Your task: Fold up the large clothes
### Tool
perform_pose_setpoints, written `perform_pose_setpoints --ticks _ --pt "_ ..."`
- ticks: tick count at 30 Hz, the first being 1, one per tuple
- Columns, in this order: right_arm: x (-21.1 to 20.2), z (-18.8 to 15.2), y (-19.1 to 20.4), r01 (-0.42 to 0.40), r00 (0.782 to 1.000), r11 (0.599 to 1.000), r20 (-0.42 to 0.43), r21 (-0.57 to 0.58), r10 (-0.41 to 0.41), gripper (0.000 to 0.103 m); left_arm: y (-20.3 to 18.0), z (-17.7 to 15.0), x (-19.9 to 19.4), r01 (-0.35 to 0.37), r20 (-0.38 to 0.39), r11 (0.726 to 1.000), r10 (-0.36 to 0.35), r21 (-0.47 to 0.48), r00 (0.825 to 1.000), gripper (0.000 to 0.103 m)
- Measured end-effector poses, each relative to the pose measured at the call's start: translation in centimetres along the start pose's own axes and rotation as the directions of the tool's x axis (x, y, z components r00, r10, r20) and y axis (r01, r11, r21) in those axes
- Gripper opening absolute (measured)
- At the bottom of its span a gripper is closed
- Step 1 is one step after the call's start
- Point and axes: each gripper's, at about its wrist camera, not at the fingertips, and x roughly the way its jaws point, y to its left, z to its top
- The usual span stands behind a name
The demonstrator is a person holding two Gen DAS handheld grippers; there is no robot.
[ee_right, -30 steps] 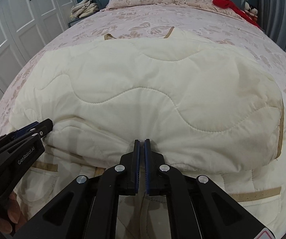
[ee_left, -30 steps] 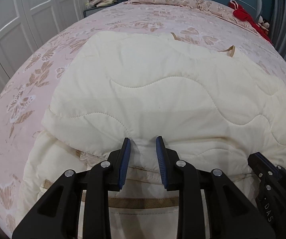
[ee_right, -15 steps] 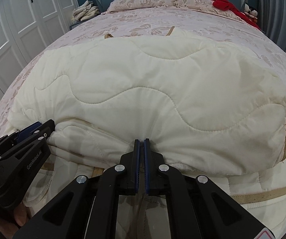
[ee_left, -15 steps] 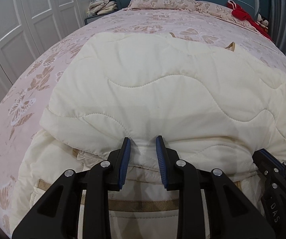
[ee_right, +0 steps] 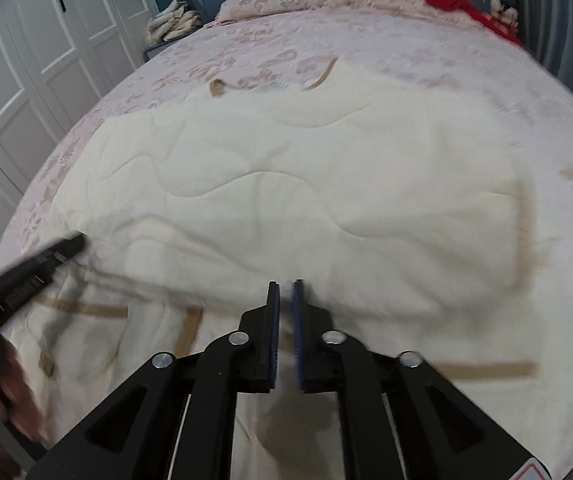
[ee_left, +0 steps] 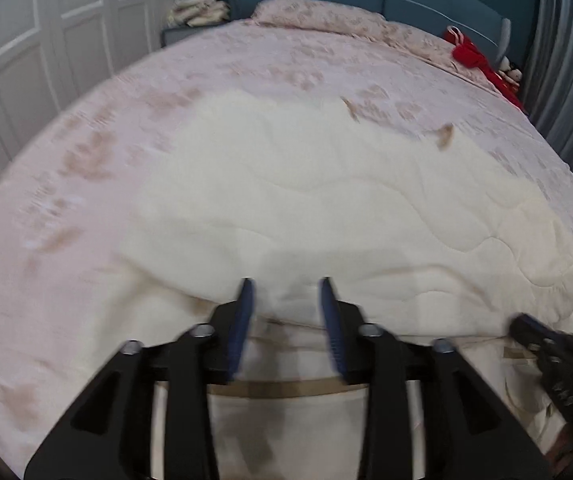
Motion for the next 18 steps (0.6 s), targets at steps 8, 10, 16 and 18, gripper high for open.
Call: perform_pose_setpoints --ticks 8,10,16,18 --pt "-1.4 6.6 0.4 -0.041 0.998 0.999 0.057 -0.006 0.041 0.038 6.3 10.5 0.2 -0.075 0.012 0.992 0.076 -0.1 0.997 0.048" --pt "-0.2 9.4 1.2 -0.086 0.994 0.996 0.061 -0.008 0.086 0.038 6.2 13.4 1.9 -0.087 -0.003 0.992 0.087 -0.095 0.996 0.048" --pt "6.1 17.8 4.6 -0.237 0.971 0.971 0.05 0.044 0.234 0.038 4.2 18.1 8.2 -0.092 -0.047 0.993 0.088 -0.078 0.995 0.048" --pt "8.8 19.9 5.8 -0.244 0.969 0.969 0.035 0.045 0.243 0.038 3.7 18.6 10.7 -0.091 -0.074 0.993 0.086 -0.073 0.994 0.047"
